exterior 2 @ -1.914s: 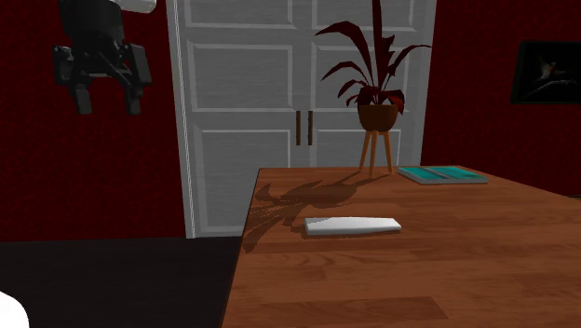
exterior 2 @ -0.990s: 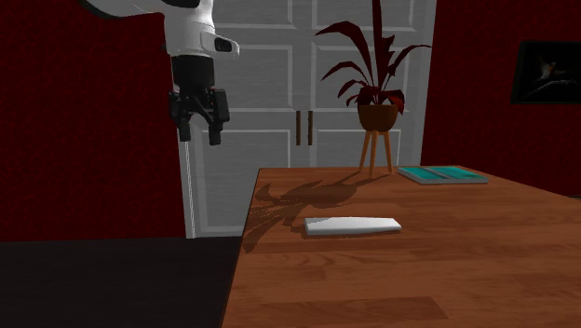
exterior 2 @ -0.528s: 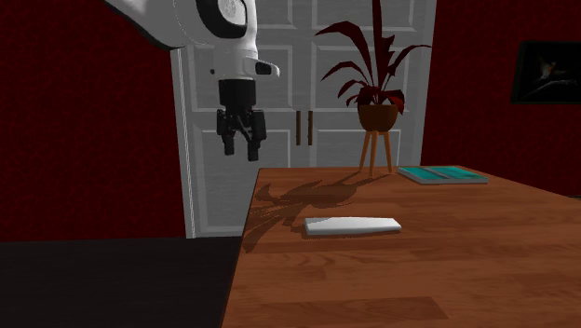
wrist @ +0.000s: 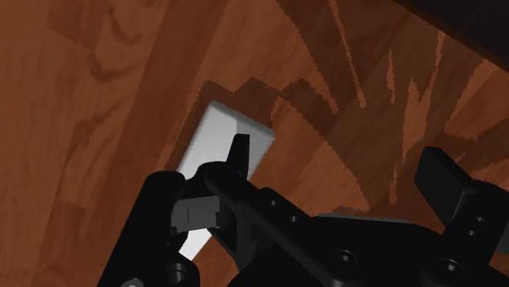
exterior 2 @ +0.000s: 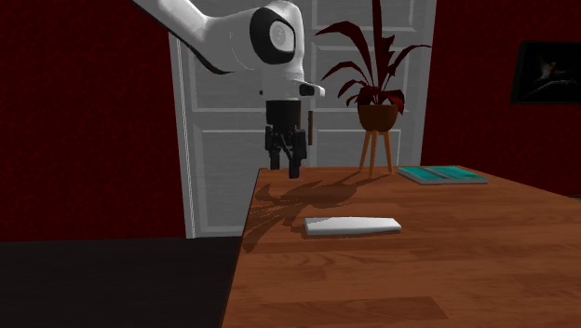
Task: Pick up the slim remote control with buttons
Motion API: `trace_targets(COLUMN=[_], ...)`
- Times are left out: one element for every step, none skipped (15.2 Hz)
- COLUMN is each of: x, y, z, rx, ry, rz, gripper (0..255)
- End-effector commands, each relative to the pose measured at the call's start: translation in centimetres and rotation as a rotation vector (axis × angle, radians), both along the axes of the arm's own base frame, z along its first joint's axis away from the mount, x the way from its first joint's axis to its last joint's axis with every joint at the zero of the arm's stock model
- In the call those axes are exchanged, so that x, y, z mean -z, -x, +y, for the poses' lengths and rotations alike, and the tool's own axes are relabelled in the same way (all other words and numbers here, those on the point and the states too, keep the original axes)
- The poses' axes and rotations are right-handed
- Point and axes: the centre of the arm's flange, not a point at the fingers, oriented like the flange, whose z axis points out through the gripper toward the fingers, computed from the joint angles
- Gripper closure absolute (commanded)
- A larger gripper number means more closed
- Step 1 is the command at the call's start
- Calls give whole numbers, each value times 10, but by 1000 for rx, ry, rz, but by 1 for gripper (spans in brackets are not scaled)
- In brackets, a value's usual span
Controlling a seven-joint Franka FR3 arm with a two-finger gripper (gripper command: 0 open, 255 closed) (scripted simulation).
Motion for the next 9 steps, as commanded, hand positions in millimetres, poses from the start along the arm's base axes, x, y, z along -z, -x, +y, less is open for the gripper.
trace_targets(x=[12,18,23,28,34,39,44,49,55], y=[-4,-5,-5,-6,-5,-5,-4,-3,-1], z=[-24,-36,-48,-61,-73,-85,-97,-109,-121], rx=[67,100,132,165,198,230,263,295,328], ry=[-1,-2,-2,-3,-3,-4,-5,-5,-6], rz=[4,5,7,8,10,12,13,15,16], gripper=[0,0,0,0,0,0,0,0,0])
